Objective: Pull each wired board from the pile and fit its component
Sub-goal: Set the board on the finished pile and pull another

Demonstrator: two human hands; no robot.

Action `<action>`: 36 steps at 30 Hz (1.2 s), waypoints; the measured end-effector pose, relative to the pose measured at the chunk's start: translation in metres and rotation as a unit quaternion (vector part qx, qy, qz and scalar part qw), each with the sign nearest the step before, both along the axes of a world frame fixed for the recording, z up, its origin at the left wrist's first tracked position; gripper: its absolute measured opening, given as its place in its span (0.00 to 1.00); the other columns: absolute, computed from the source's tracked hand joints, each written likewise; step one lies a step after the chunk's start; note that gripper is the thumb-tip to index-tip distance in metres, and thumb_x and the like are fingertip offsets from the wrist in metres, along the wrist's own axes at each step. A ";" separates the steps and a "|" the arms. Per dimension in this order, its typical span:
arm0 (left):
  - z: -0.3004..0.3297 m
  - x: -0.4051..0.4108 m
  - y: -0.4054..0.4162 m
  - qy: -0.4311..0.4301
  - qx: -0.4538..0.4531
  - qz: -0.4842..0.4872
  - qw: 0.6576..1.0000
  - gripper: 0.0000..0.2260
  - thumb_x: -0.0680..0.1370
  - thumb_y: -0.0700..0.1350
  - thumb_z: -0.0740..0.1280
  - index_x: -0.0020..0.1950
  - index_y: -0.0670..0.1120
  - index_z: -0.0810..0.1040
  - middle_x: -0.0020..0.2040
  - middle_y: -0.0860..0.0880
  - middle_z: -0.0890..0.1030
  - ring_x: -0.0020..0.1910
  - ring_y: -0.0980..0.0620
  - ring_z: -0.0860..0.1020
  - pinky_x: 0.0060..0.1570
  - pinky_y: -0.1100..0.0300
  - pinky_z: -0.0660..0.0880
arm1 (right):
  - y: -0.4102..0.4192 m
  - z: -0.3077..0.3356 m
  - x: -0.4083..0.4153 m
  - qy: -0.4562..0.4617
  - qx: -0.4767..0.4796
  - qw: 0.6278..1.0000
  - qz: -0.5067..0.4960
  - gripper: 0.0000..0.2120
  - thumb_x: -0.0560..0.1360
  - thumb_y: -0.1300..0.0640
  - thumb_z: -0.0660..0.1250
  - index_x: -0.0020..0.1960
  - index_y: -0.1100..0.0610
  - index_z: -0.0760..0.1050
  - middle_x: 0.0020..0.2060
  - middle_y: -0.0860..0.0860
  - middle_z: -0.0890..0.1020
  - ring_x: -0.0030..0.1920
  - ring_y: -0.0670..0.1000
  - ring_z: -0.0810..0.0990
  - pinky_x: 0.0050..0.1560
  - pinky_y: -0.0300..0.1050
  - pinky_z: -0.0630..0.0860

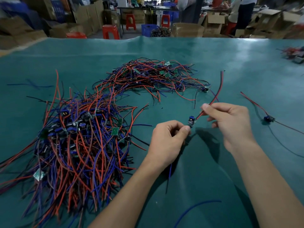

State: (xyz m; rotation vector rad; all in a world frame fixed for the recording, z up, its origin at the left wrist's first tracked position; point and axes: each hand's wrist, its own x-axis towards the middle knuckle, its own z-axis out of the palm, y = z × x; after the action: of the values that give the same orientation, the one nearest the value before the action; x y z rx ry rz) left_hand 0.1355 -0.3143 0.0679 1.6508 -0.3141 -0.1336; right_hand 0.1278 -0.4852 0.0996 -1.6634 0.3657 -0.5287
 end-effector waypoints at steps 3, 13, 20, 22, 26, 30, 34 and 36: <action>0.000 -0.001 0.000 -0.009 0.011 0.001 1.000 0.09 0.80 0.42 0.70 0.41 0.41 0.81 0.27 0.51 0.73 0.29 0.54 0.68 0.30 0.63 0.65 | -0.012 0.001 0.001 -0.048 0.049 0.993 -0.100 0.09 0.77 0.58 0.73 0.38 0.56 0.83 0.33 0.50 0.84 0.28 0.45 0.74 0.27 0.36 0.70; 0.000 0.002 0.002 -0.016 -0.024 0.065 0.998 0.08 0.81 0.41 0.68 0.42 0.46 0.80 0.27 0.54 0.78 0.27 0.58 0.72 0.30 0.64 0.70 | 0.038 -0.013 0.000 0.007 0.006 0.985 0.172 0.07 0.75 0.55 0.76 0.39 0.56 0.84 0.35 0.55 0.84 0.35 0.50 0.80 0.36 0.42 0.77; 0.001 -0.003 -0.001 -0.038 0.017 0.007 0.999 0.10 0.80 0.44 0.70 0.39 0.47 0.79 0.30 0.51 0.80 0.29 0.56 0.75 0.35 0.58 0.74 | 0.027 0.045 0.001 -0.192 -0.030 0.981 -0.028 0.10 0.76 0.56 0.74 0.35 0.52 0.82 0.32 0.51 0.85 0.33 0.49 0.78 0.33 0.41 0.74; 0.003 -0.004 -0.001 -0.048 0.031 0.021 0.998 0.09 0.79 0.45 0.70 0.39 0.46 0.80 0.31 0.48 0.81 0.30 0.56 0.74 0.35 0.59 0.73 | 0.048 0.076 0.004 -0.230 -0.015 0.972 -0.036 0.10 0.74 0.54 0.74 0.34 0.52 0.82 0.30 0.51 0.84 0.30 0.49 0.80 0.30 0.43 0.73; 0.006 -0.007 0.002 -0.084 0.066 0.027 0.994 0.18 0.77 0.39 0.69 0.28 0.51 0.74 0.23 0.55 0.73 0.25 0.61 0.67 0.29 0.67 0.65 | 0.128 0.111 0.020 -0.199 -0.197 0.945 0.167 0.17 0.73 0.42 0.73 0.33 0.52 0.83 0.28 0.49 0.84 0.27 0.51 0.82 0.24 0.47 0.74; 0.006 -0.006 0.004 -0.082 0.065 0.046 0.993 0.23 0.75 0.33 0.67 0.26 0.55 0.71 0.21 0.59 0.68 0.22 0.61 0.67 0.25 0.73 0.61 | 0.162 0.104 0.060 0.019 -0.425 0.847 0.319 0.33 0.72 0.28 0.65 0.39 0.59 0.83 0.33 0.55 0.85 0.35 0.54 0.83 0.34 0.39 0.77; 0.003 -0.003 0.002 -0.062 0.051 0.051 0.995 0.03 0.78 0.42 0.68 0.47 0.49 0.80 0.35 0.52 0.82 0.33 0.56 0.77 0.39 0.62 0.73 | 0.097 0.066 0.104 0.146 -0.563 0.802 0.139 0.15 0.75 0.43 0.69 0.54 0.53 0.81 0.55 0.57 0.83 0.57 0.59 0.81 0.58 0.52 0.79; 0.002 -0.002 0.001 -0.060 0.045 0.056 0.996 0.04 0.78 0.42 0.68 0.51 0.49 0.80 0.36 0.49 0.83 0.34 0.53 0.78 0.42 0.59 0.74 | 0.056 0.043 0.106 0.250 -0.561 0.788 0.040 0.22 0.76 0.44 0.68 0.64 0.57 0.74 0.64 0.61 0.78 0.65 0.63 0.76 0.62 0.57 0.76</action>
State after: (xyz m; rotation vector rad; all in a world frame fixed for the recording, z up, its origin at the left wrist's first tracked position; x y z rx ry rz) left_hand 0.1337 -0.3136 0.0694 1.7650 -0.3105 0.0369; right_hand 0.2333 -0.4297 0.1423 -2.9965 0.3775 -0.1964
